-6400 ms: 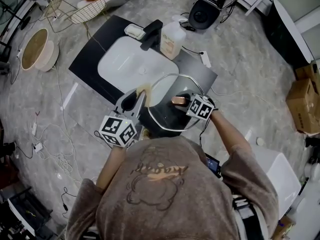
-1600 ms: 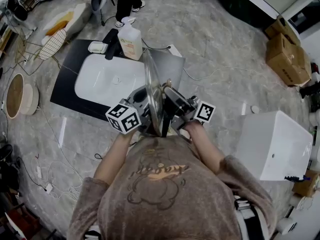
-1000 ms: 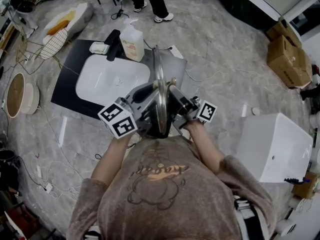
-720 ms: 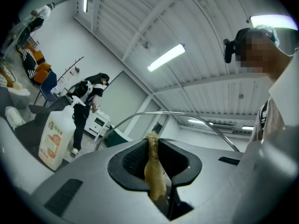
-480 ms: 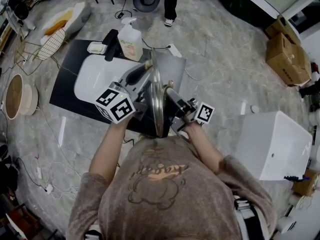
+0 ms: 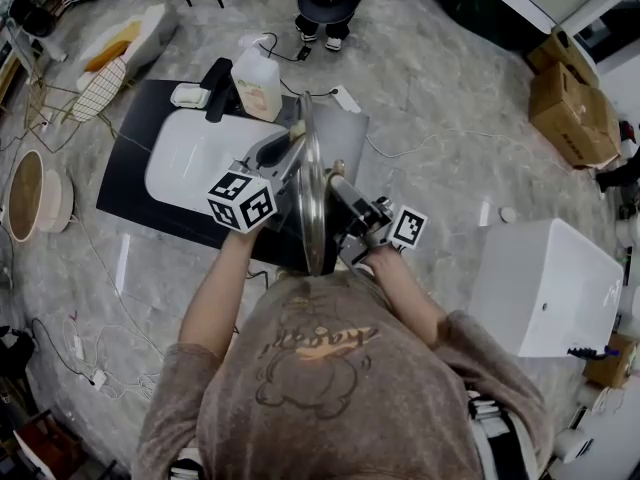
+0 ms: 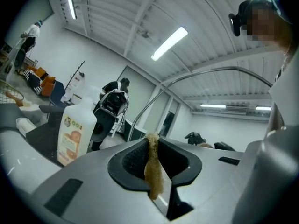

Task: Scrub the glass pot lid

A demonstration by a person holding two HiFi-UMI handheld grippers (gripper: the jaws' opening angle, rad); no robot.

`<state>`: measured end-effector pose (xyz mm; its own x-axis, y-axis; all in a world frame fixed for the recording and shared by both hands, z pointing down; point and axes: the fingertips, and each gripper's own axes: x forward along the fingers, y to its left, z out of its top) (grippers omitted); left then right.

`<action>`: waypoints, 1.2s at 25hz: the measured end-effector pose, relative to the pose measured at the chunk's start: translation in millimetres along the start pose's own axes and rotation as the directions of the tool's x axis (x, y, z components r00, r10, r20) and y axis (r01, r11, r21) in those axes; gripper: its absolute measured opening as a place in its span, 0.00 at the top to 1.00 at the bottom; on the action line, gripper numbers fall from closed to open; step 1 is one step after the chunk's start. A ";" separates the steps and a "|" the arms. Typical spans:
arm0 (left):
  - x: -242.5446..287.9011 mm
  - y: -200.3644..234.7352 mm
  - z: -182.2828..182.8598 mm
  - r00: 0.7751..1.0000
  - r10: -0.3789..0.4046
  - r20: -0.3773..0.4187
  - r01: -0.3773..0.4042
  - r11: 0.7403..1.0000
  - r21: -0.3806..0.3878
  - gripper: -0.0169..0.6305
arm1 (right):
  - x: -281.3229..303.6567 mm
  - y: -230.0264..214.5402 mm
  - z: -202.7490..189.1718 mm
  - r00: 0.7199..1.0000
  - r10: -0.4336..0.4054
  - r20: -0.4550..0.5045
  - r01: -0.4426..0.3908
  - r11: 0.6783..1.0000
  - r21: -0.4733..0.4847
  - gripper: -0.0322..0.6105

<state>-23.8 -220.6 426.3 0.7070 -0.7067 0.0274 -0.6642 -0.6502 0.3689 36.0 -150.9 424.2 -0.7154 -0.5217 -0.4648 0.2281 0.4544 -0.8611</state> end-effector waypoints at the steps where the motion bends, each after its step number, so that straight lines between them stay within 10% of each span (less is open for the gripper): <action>1: 0.5 1.4 -9.0 1.000 0.002 -0.027 -0.002 1.000 -0.003 0.86 | 0.2 0.4 1.4 1.000 0.000 0.005 0.000 1.000 0.000 0.68; 19: -37.5 -55.5 -79.5 0.945 -0.187 -0.270 0.135 0.971 -0.199 0.86 | 3.7 -7.0 22.6 0.999 -0.029 0.042 0.031 0.999 -0.037 0.68; 30: -67.6 -111.5 -28.1 0.913 -0.366 -0.178 0.307 0.906 -0.291 0.86 | -4.1 -15.1 28.6 0.997 -0.059 0.041 0.062 0.996 -0.059 0.68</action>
<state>9.3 -92.5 409.5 0.9323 -0.3576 0.0548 -0.3142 -0.7251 0.6128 54.3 -176.2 433.2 -0.7002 -0.5767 -0.4210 0.1441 0.4633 -0.8744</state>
